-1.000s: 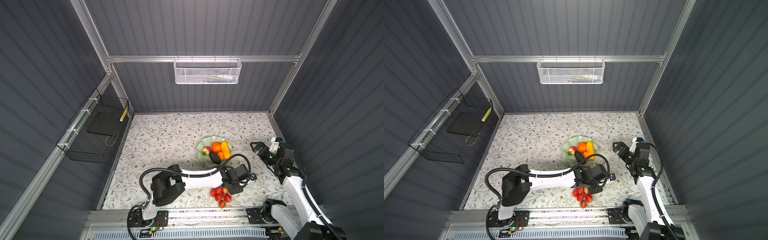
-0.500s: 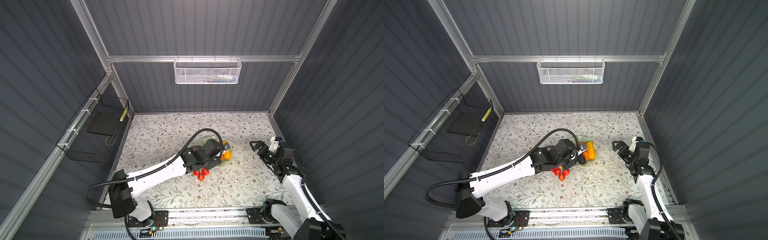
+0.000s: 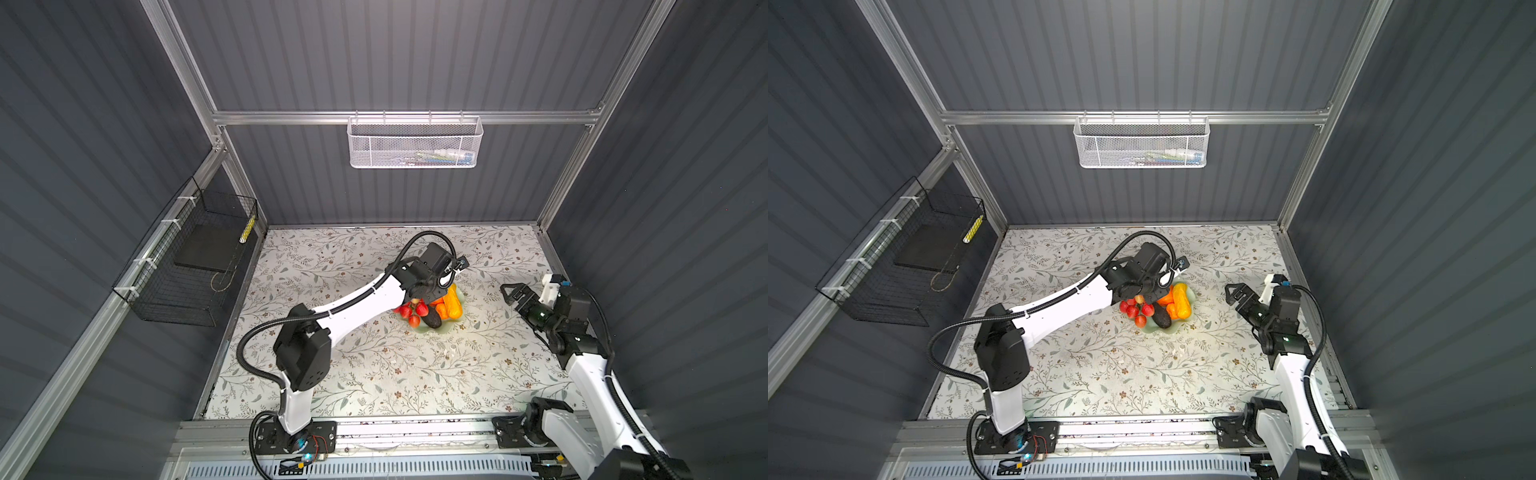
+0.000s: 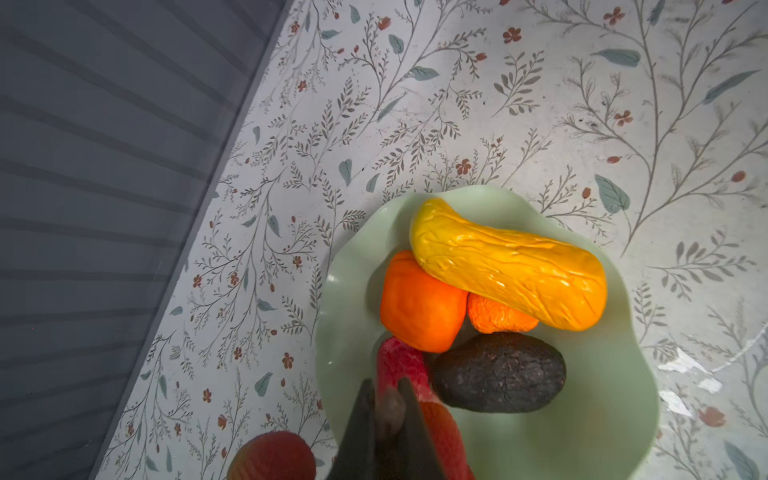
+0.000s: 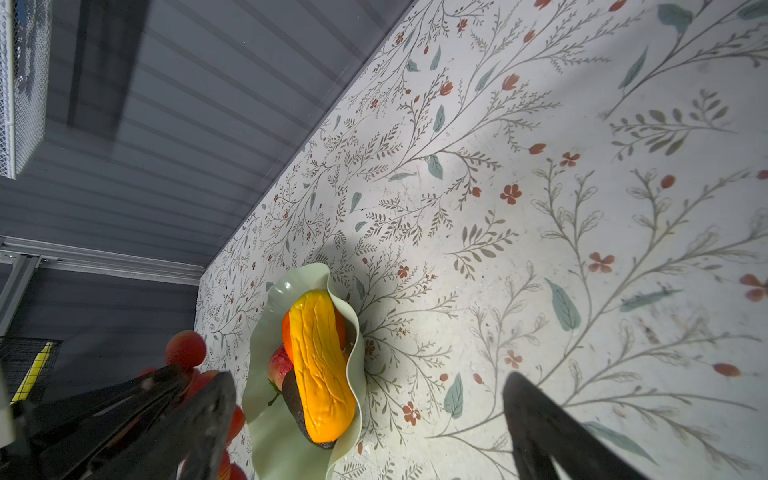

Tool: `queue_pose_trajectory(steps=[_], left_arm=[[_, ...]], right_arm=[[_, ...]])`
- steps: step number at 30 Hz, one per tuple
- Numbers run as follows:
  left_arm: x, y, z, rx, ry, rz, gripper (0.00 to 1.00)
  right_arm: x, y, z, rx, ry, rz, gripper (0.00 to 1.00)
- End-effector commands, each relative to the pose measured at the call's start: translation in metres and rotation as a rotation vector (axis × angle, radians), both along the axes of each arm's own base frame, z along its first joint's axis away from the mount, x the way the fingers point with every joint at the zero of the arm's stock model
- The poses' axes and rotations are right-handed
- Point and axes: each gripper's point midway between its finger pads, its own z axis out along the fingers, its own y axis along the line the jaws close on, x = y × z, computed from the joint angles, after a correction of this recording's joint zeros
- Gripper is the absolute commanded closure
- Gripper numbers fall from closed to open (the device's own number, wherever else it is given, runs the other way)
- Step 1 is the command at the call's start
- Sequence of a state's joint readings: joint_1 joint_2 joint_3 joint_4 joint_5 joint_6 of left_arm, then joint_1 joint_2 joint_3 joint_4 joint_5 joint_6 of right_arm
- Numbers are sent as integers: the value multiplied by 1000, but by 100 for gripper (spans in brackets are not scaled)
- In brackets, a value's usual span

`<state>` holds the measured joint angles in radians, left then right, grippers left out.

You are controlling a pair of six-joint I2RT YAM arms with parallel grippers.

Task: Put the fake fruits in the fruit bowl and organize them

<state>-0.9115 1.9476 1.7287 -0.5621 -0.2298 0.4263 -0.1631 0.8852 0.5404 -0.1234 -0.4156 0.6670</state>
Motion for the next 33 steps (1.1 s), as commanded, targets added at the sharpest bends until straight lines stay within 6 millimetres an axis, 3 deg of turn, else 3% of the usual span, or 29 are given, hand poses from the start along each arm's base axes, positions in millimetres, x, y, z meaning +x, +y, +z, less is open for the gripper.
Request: queue_pose_trajectory(steps=[1,11,14,15,17,21,26,28,30,33], left_arm=[[12,-14,5,-7,-8,-48,100],[28,-43,-31,-52,44,-21,99],[30,-44,-36,-70,59,4,69],[30,-45,-34,-86,59,14,54],[31,-46,-25,-129,52,30,34],[35,-46,9,-252,-12,65,3],[48,-25,86,-433,-174,180,0],[50,-4,123,-536,-245,238,0],[50,29,159,-647,-332,307,0],[44,89,178,-725,-453,426,0]], right_arm=[[0,-2,2,-24,-6,3,1],[5,-2,-2,-20,0,11,1],[8,-3,-1,-29,1,11,1],[9,-4,0,-32,2,8,1],[11,-5,2,-44,-2,9,1],[16,-9,7,-62,-6,1,1],[25,-15,20,-105,-38,-12,1],[28,-22,26,-155,-58,-38,1],[31,-30,32,-223,-73,-65,1],[34,-37,34,-316,-87,-94,1]])
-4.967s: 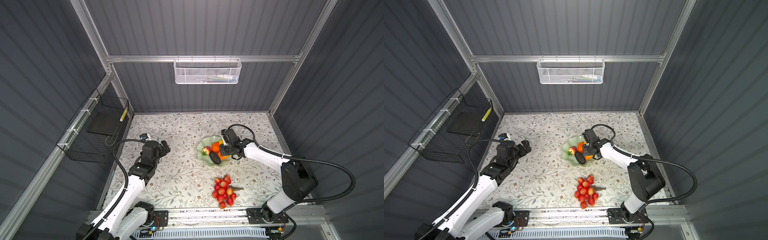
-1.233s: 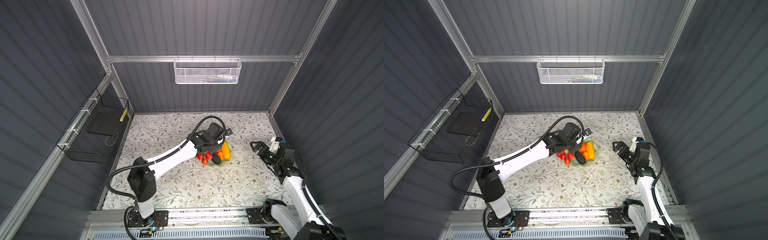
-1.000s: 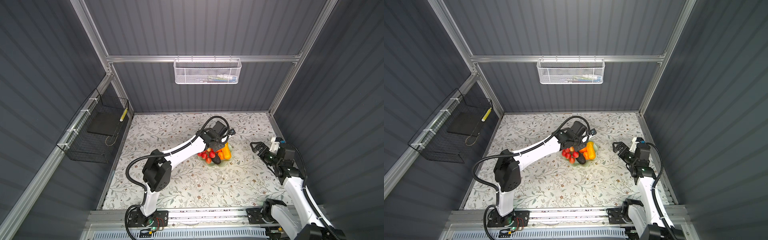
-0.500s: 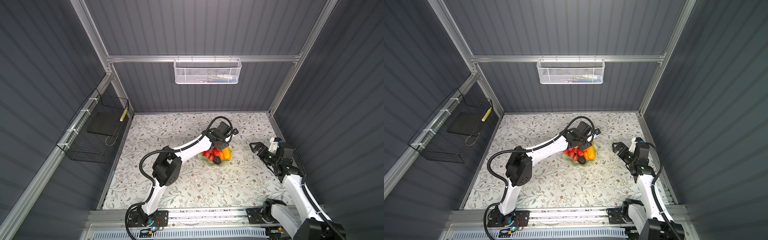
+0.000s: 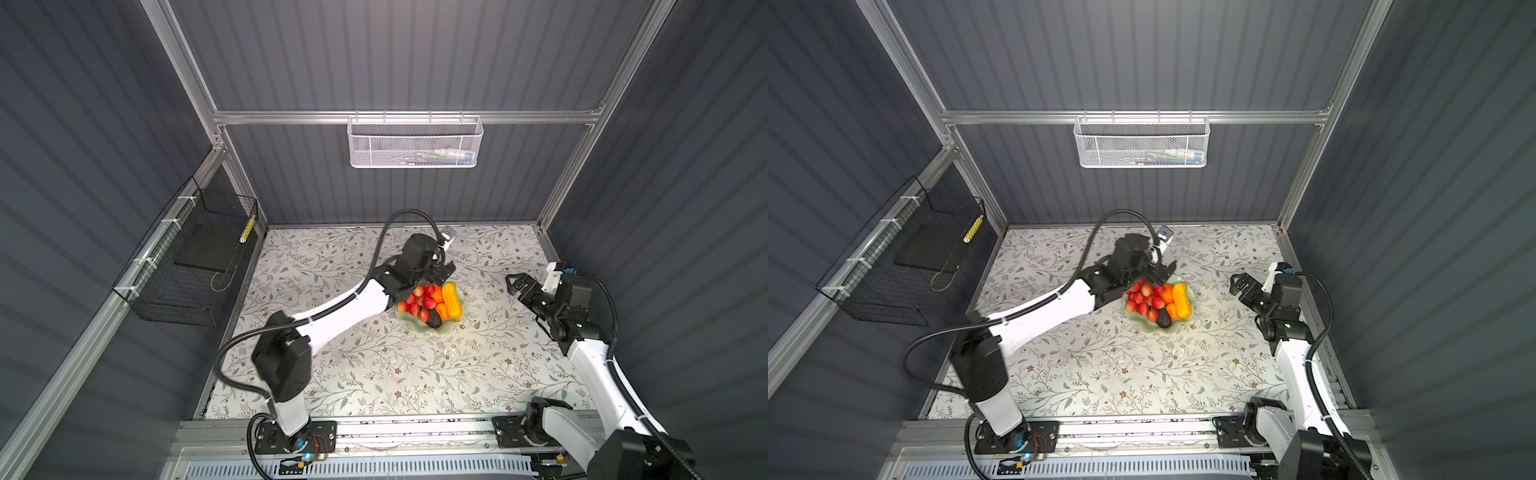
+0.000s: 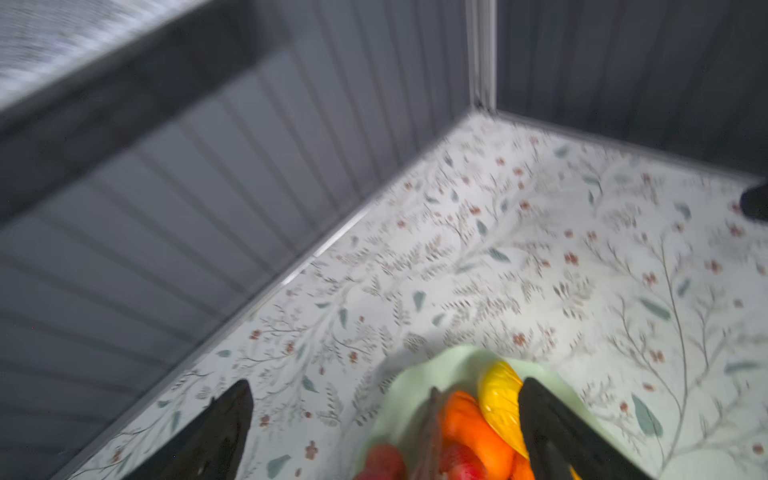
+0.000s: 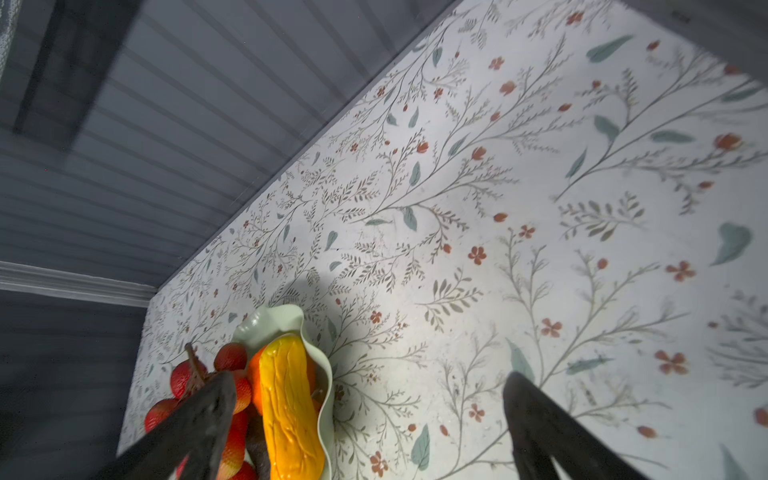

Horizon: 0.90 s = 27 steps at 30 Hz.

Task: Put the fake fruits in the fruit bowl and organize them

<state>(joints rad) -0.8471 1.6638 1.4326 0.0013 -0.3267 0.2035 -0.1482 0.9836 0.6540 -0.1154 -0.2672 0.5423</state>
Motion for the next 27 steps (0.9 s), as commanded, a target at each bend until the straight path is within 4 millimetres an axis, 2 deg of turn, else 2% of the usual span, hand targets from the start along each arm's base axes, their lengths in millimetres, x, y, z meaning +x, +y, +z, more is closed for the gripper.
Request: queue_pose_trajectory(steps=[1,2,4,6,9,10,11,12,15,18,20,24,26,27], left_arm=[[8,74,48,-189,-157,229,0],[8,104,41,-194,-163,317,0],[9,161,13,-194,-131,458,0],[5,223,-32,-202,-57,594,0],[-12,298,-94,-232,15,770,0],[-19,314,-114,-229,37,808,0],[-22,333,-126,-241,43,852,0],[-25,345,-138,-236,56,879,0],[-23,370,-165,-198,73,936,0],[-11,384,-189,-181,104,954,0],[-4,388,-204,-197,92,956,0],[5,392,-205,-235,22,937,0],[8,393,-222,-233,52,934,0],[13,389,-222,-241,22,900,0]], right_arm=[[7,-15,14,-158,-58,-49,1],[9,-17,12,-191,-71,-63,1],[11,-19,7,-278,-110,-83,1],[16,-15,7,-437,-182,-92,1],[24,-18,0,-573,-205,-121,1],[26,-20,-6,-595,-201,-125,1],[29,-22,-12,-619,-202,-134,1],[32,-24,-23,-647,-192,-129,1],[33,-29,-40,-695,-206,-146,1],[35,-29,-41,-724,-272,-145,1],[37,-27,-46,-691,-288,-121,1],[38,-17,-57,-686,-340,-61,1],[38,-16,-62,-681,-345,-51,1],[39,-13,-62,-687,-358,-34,1]])
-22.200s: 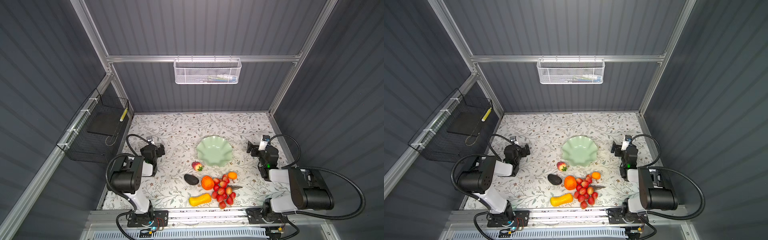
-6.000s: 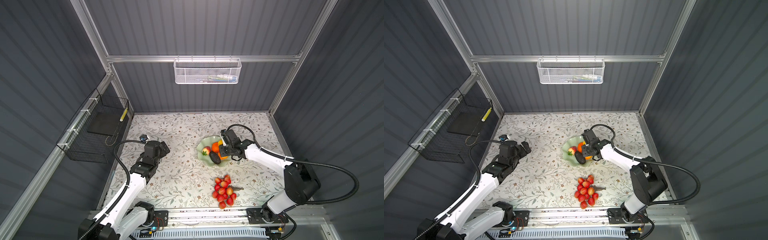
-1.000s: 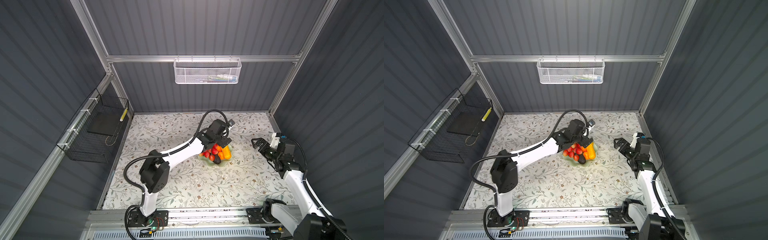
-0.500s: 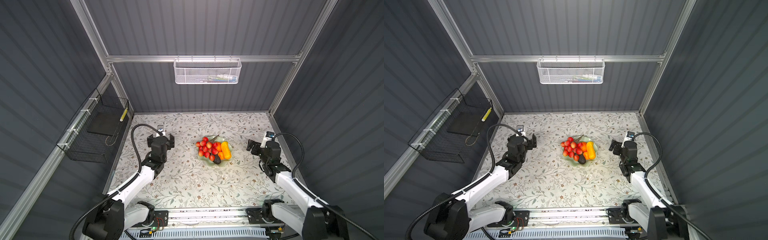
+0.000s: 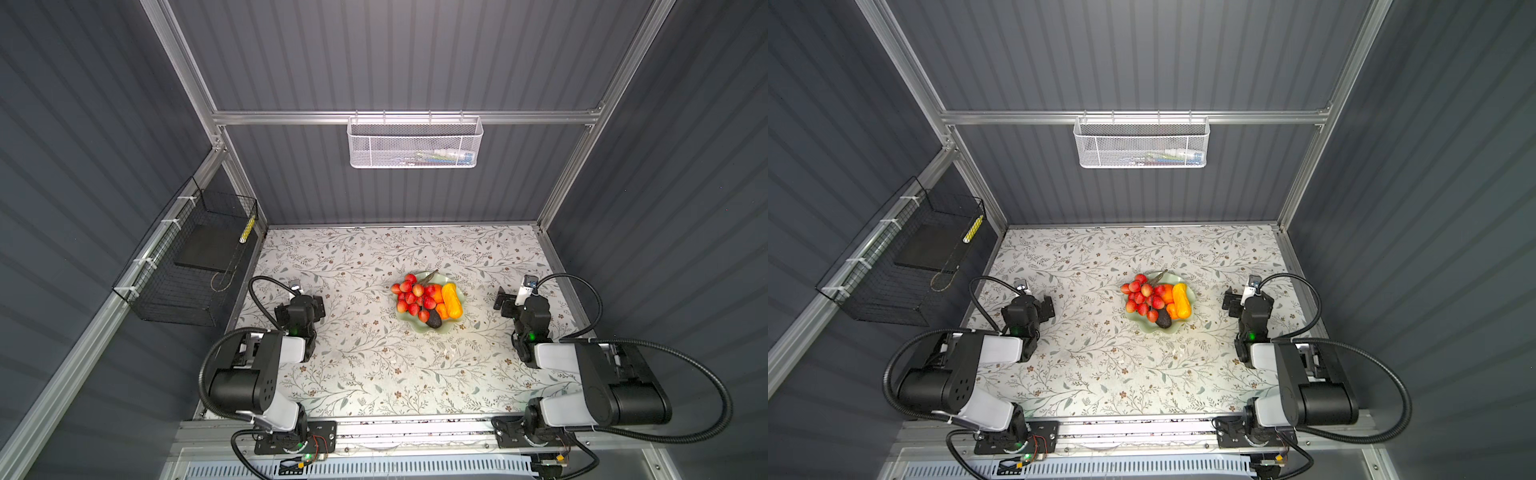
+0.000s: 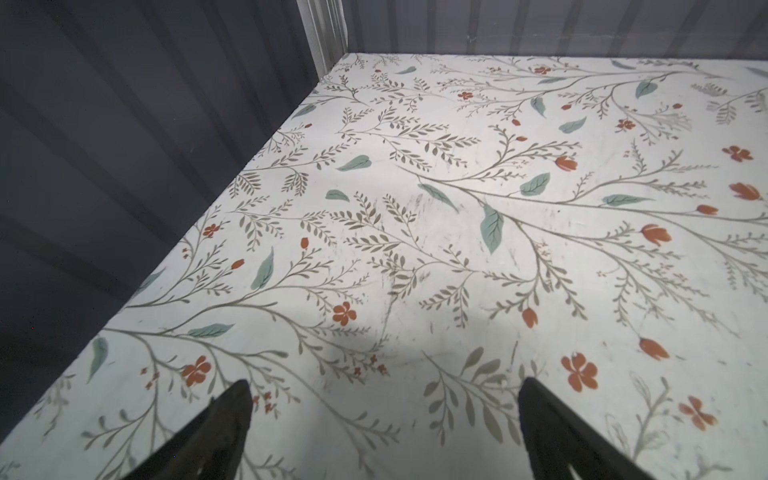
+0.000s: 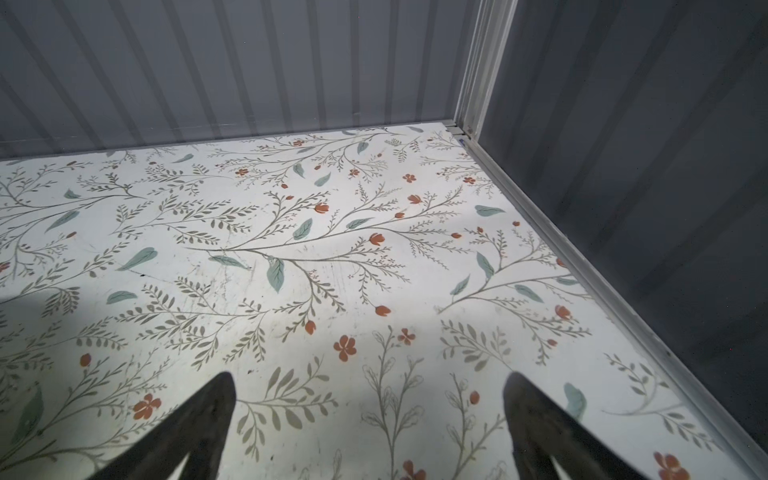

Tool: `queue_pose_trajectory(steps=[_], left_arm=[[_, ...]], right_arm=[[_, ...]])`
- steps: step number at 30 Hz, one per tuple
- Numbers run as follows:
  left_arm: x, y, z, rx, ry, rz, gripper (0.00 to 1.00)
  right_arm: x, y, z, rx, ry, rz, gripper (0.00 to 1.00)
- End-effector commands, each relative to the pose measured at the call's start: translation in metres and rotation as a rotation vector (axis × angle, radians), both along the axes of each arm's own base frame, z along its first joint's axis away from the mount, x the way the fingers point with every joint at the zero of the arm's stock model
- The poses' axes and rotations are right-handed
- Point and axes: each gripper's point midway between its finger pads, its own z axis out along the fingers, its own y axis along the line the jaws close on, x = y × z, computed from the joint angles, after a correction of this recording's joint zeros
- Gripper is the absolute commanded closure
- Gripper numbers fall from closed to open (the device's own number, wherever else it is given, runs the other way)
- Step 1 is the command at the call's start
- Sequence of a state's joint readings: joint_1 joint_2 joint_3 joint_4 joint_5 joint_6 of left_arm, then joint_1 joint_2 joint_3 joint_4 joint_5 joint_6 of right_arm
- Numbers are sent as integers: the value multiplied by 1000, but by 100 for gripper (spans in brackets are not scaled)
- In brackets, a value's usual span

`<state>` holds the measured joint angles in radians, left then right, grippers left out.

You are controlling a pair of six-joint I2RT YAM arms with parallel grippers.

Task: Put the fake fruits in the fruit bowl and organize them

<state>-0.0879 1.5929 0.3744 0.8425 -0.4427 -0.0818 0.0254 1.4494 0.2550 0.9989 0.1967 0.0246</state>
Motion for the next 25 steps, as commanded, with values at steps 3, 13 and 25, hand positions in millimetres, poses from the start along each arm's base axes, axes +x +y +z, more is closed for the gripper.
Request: queue_pose_trajectory(steps=[3,13,25], left_arm=[[24,-8,7,-12,-81,-57,0],[30,-10,3,0,-54,-61,0],[29,-10,3,2,-55,-59,0]], right_arm=[[9,8,22,-14,-87,59,1],[10,-9,21,3,-81,-42,1],[13,-8,20,26,-65,-16,1]])
